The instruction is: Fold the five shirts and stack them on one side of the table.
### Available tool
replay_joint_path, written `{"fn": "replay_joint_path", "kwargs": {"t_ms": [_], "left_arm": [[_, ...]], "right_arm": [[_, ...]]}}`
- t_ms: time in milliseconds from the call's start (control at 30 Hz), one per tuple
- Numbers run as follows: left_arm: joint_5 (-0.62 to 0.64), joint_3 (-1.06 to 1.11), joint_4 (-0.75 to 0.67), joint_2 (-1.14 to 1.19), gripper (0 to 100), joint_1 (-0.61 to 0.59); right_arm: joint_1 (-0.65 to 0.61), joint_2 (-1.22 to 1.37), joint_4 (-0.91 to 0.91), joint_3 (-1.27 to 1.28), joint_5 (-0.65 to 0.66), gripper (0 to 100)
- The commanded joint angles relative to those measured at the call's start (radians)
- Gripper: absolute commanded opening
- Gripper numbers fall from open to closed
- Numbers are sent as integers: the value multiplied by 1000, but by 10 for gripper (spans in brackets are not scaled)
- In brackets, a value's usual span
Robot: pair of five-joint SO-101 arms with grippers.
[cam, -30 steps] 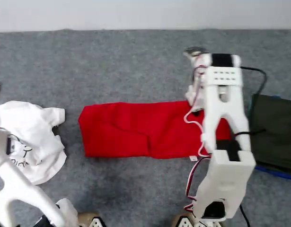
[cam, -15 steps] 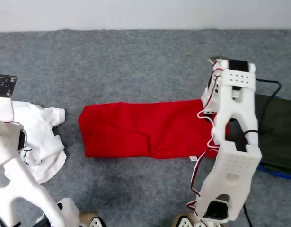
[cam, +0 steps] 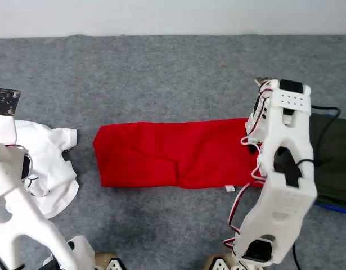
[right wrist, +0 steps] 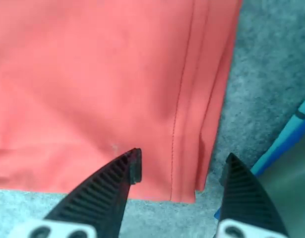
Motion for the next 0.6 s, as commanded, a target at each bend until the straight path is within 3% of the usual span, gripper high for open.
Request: {"fn": "replay_joint_path", "kwargs": {"t_ms": [0, 267, 567], "left_arm": [[8, -38, 5, -32, 19, 6], [8, 7, 0, -32, 19, 8], [8, 10, 3, -37, 19, 8]], "right_arm": [[2, -196, -183, 199, 12, 263], [4, -104, -352, 279, 12, 266], [2, 125, -337, 107, 6, 223]]}}
